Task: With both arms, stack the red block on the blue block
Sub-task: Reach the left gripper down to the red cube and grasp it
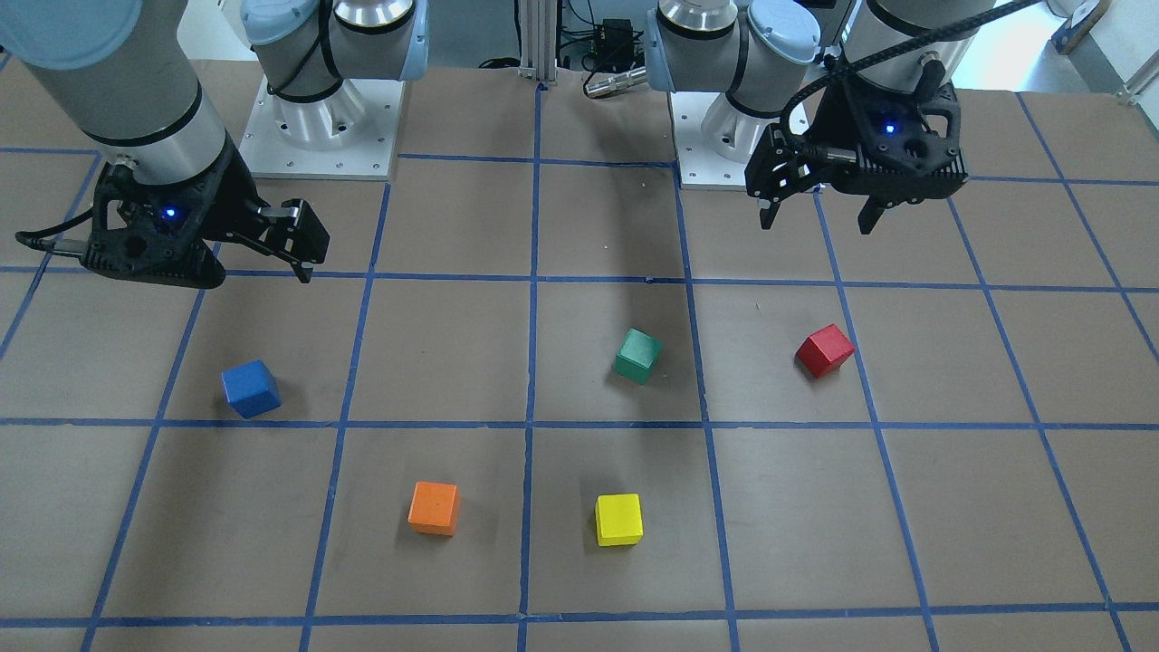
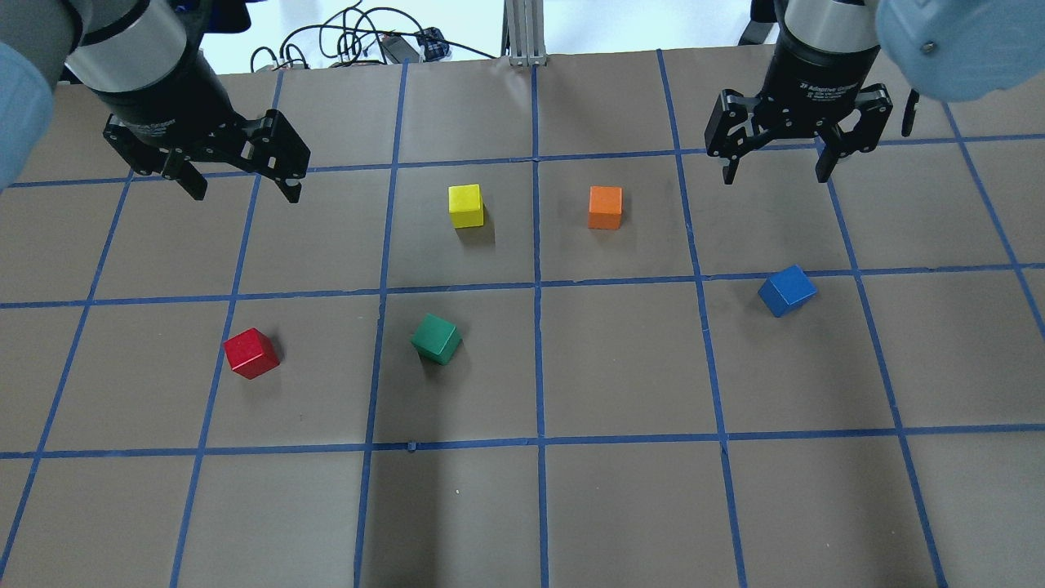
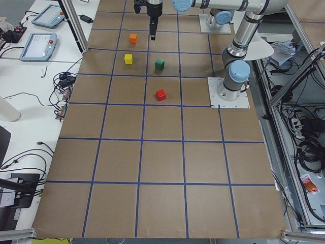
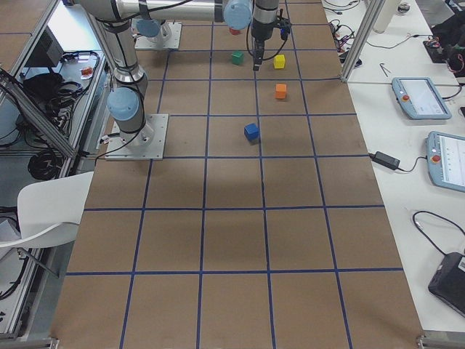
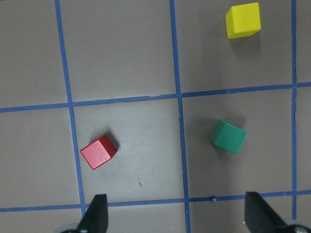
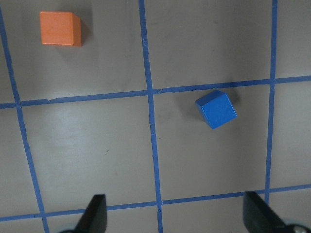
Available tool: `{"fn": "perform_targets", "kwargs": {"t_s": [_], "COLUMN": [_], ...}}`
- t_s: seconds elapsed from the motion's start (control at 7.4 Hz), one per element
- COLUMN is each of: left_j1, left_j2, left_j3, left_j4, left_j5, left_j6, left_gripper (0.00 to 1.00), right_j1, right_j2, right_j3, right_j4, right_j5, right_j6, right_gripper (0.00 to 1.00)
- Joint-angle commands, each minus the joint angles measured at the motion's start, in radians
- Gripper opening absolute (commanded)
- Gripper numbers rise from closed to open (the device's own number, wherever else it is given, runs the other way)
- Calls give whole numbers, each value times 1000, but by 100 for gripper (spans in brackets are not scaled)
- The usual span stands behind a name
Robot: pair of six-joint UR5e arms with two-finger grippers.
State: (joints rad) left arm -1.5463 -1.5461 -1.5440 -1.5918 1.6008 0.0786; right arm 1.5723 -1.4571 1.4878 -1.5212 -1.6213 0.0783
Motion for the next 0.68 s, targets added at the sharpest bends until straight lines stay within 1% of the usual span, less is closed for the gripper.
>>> {"fn": "perform_targets", "kwargs": {"t_s": [0.0, 0.14, 0.27, 0.54], "left_j1": [-2, -2, -2, 18], "left_j2": [-5, -5, -3, 11], "left_j3": [1, 2, 1, -37], "left_j4": [0, 0, 0, -28], "left_j5": [-12, -12, -10, 5], "left_j6": [-34, -34, -34, -4], "left_gripper": [100, 100, 100, 100], "right_j1": [0, 0, 0, -2], "right_j2": [1, 0, -2, -3], "right_j3": [0, 5, 29, 37], "right_j4": [1, 1, -4, -7], "right_j5": [-3, -9, -11, -14], "right_j6": [0, 0, 0, 0], "right_gripper": [100, 100, 100, 100]}}
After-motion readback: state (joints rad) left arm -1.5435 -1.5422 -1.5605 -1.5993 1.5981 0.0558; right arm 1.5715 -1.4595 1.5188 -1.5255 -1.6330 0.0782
